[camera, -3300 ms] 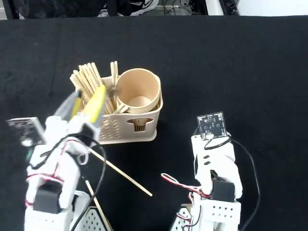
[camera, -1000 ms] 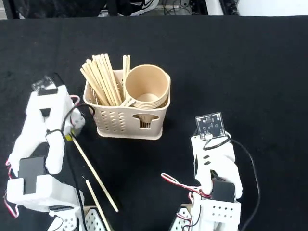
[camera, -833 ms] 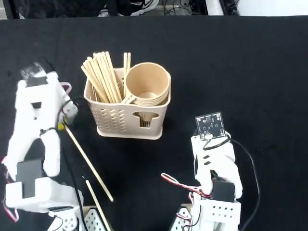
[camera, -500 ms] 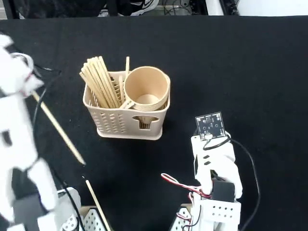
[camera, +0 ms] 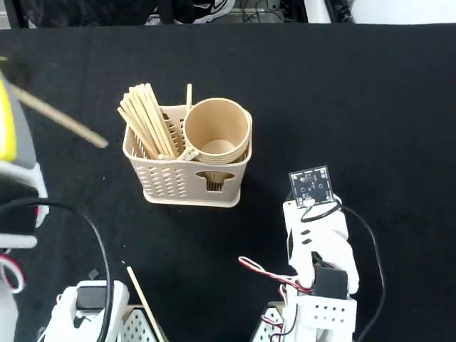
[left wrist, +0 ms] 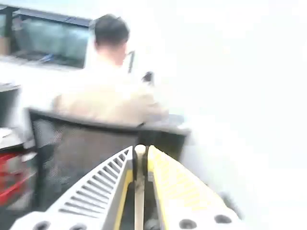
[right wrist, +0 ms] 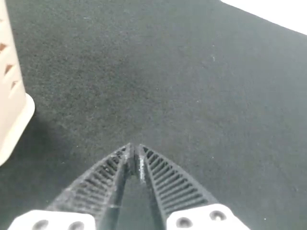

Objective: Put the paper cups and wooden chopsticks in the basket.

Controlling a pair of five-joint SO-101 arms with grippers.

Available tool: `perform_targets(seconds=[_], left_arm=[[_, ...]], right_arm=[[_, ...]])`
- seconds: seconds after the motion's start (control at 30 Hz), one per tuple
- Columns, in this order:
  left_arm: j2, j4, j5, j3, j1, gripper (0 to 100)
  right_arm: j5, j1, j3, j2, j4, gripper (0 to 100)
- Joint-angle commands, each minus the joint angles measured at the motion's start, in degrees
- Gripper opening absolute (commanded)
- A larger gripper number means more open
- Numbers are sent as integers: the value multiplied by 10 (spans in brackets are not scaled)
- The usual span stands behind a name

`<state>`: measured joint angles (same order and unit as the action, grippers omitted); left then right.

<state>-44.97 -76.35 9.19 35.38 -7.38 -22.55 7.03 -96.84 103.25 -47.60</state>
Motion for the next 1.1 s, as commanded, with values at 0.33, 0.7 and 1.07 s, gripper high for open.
perform_targets(seconds=[0.33, 0.7, 1.07], left_arm=[[-34, 213, 41, -318, 103, 29], [-231, 362, 62, -683, 108, 225], [-248, 139, 102, -658, -96, 257]], right_arm=[[-4, -4, 2, 20, 1, 14], [-4, -6, 2, 20, 1, 14], [-43, -72, 59, 20, -94, 12]])
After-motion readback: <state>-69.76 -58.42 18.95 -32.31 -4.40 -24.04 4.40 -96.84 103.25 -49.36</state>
